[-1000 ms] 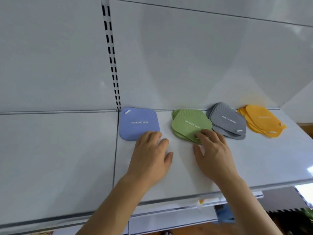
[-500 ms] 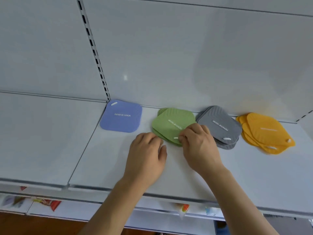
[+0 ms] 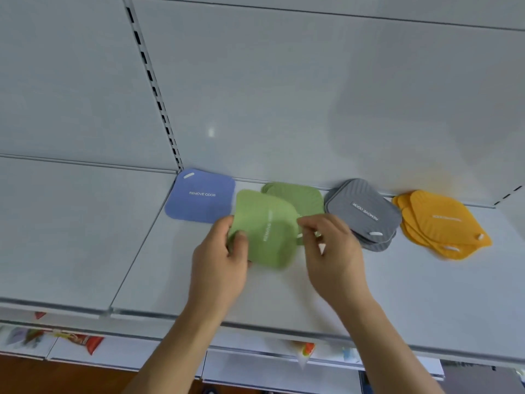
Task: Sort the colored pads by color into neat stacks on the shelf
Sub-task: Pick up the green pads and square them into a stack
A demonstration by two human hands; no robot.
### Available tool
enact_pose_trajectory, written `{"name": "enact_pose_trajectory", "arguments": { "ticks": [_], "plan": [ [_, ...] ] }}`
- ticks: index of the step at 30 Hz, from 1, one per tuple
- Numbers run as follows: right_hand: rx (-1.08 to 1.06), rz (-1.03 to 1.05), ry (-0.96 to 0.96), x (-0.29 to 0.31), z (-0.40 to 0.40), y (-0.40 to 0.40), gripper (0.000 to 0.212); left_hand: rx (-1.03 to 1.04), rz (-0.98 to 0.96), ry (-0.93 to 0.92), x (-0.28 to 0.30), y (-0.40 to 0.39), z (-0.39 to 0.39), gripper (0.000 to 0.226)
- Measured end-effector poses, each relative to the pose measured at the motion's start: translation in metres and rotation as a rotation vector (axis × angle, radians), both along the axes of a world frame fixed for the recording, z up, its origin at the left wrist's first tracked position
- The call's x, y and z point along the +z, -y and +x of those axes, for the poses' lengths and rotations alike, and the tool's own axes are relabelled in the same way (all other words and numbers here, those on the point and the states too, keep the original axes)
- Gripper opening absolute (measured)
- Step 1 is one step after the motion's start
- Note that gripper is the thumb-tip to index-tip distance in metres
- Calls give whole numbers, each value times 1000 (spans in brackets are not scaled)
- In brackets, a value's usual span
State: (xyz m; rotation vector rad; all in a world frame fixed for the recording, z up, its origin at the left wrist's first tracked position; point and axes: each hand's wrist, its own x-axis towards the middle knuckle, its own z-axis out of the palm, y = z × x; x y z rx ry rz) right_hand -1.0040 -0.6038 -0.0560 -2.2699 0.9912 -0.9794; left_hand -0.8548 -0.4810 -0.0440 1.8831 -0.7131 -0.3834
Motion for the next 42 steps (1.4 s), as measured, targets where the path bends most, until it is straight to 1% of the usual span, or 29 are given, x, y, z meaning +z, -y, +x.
{"name": "enact_pose_trajectory", "arguments": {
  "ticks": [2,5,7,10,12,14,16,17,19,20,22,26,29,31,33,35,37,39,40,42],
  "plan": [
    [-42,-70,-137,-3,-5,15,24,65,26,105,4,-6,18,17],
    [20,-115,-350,-10,-2,23,38,92,118,186,10,-14,37,26],
    [40,-138,-399,-14,2,25,39,72,184,203,12,-19,44,31],
    [26,-184,-346,-17,2,28,32,50,226,216,12,-23,46,43],
    [12,-196,-295,-16,1,28,25,46,199,202,13,-23,44,51],
    [-18,-197,-254,-13,4,28,22,96,129,181,11,-23,45,51],
    [-66,-195,-194,-6,8,28,33,142,78,170,12,-24,47,47],
    [-90,-199,-156,-1,11,27,37,145,60,175,14,-24,48,39],
    [-136,-215,-81,14,17,21,39,140,26,199,16,-24,49,10],
    [-165,-216,-40,22,20,16,39,132,-3,198,18,-25,48,5],
    [-228,-206,37,40,28,1,41,110,-74,164,21,-23,46,12],
    [-338,-107,87,56,33,-13,47,109,-173,112,33,-20,39,4],
    [-359,-44,124,57,28,-10,44,128,-235,60,35,-21,40,18],
    [-304,-7,145,61,29,-13,44,83,-245,47,37,-20,42,22],
    [-207,55,151,66,39,-24,43,-4,-247,41,38,-15,39,13],
    [-87,207,194,70,56,-40,36,-95,-247,6,44,-10,29,15],
    [23,333,245,70,70,-54,28,-189,-253,-96,47,-9,21,14],
    [98,318,264,67,73,-61,28,-244,-299,-246,46,-9,20,14],
    [124,309,259,65,70,-62,28,-265,-318,-292,45,-10,22,19],
    [175,354,251,61,63,-60,28,-304,-333,-303,43,-10,24,24]
  ]
}}
